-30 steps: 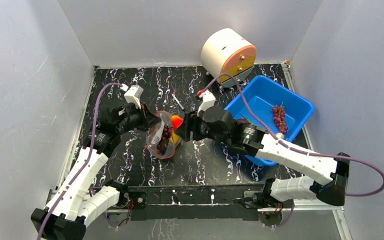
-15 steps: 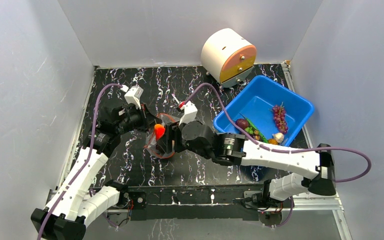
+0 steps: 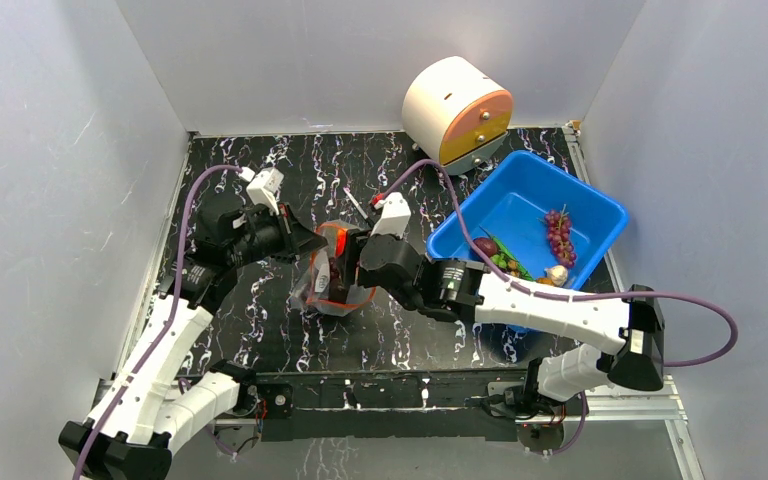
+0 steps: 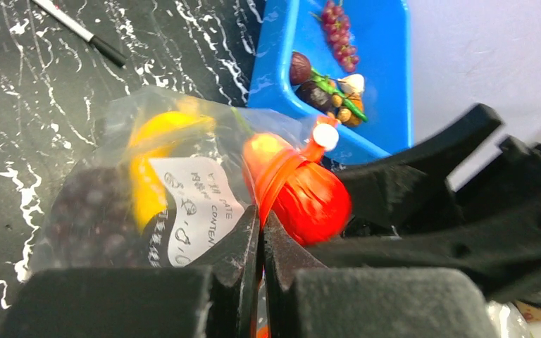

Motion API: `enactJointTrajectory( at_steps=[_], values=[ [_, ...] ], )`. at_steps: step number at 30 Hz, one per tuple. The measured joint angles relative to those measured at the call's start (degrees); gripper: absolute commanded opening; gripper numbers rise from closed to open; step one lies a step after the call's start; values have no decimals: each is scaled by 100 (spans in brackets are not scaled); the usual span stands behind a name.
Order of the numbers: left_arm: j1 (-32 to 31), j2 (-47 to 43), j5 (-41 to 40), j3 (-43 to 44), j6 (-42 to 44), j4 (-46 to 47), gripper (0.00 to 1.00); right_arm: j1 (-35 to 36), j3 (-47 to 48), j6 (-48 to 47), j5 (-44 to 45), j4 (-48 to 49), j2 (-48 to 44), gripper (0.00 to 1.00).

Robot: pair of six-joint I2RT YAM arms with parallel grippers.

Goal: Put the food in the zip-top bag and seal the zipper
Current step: Place the fake fruit in the zipper food storage bag.

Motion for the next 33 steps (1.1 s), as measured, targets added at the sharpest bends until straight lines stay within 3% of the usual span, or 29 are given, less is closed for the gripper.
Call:
enactJointTrajectory(
  at_steps=[22, 27, 33],
  values=[
    [0, 155, 87, 122, -184, 138, 0, -507, -2, 101, -717, 249, 741, 54],
    [0, 306, -168, 236, -44, 22, 0, -905, 24, -33, -839, 284, 881, 64],
    [0, 442, -448, 334, 96, -4, 0, -1021, 24, -358, -1209, 568, 879, 66]
  ],
)
